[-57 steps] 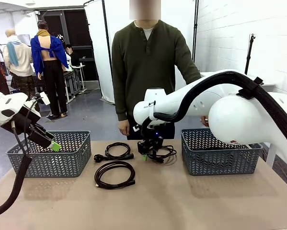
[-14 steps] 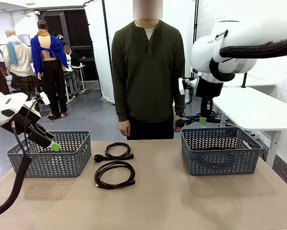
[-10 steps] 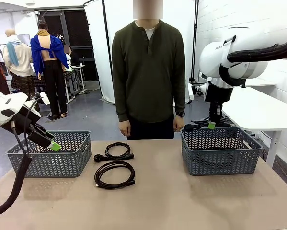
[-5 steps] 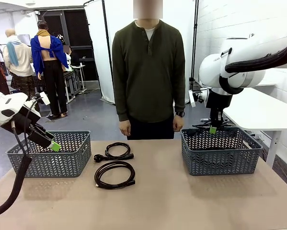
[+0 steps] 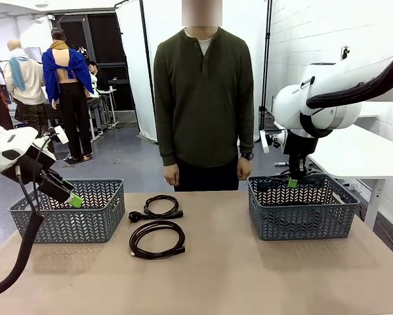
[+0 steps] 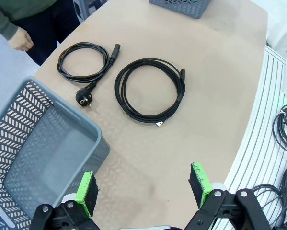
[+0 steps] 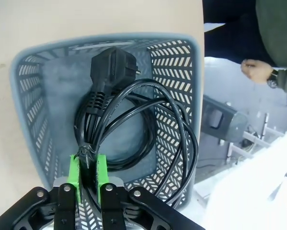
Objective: Organize the cables according to human instructions.
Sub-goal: Pick up a bundle of cables and place it in the basket indicated by the human.
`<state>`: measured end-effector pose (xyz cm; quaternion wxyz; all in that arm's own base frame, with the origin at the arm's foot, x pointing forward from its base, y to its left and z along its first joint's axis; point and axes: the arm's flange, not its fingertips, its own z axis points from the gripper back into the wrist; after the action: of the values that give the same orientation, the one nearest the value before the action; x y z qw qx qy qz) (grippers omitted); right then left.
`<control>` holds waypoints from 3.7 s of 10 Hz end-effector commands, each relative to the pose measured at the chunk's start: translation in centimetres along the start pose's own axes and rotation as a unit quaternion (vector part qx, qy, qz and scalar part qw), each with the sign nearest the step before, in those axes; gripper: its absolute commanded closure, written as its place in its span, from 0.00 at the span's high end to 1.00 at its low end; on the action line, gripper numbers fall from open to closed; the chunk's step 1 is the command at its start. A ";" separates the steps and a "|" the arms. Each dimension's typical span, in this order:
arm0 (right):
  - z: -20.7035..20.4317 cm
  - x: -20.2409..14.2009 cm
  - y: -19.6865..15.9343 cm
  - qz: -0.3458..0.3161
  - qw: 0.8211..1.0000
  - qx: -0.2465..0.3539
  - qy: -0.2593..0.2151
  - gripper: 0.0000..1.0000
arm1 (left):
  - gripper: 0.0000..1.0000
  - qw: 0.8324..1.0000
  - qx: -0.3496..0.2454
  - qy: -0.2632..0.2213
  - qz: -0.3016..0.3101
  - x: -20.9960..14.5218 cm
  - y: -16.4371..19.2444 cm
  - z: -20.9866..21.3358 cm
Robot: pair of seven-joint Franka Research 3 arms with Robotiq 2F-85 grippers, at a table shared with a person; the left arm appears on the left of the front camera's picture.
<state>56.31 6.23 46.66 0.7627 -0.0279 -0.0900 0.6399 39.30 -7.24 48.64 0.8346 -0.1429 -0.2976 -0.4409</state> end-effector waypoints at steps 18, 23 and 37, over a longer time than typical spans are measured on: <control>0.0 -0.3 -0.2 0.006 1.000 0.001 0.012 1.00 | 1.00 1.000 -0.009 -0.008 -0.006 -0.2 0.4 0.0; 4.0 2.9 4.8 -0.119 0.993 0.003 -0.009 1.00 | 1.00 1.000 -0.009 -0.008 -0.006 -0.2 0.4 0.0; 5.9 9.6 14.8 -0.136 0.982 -0.043 -0.122 1.00 | 1.00 1.000 -0.009 -0.008 -0.006 -0.2 0.4 0.0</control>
<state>42.46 17.99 51.14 0.8225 0.0304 -0.2128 0.5265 39.31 -7.22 48.63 0.8348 -0.1429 -0.2975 -0.4406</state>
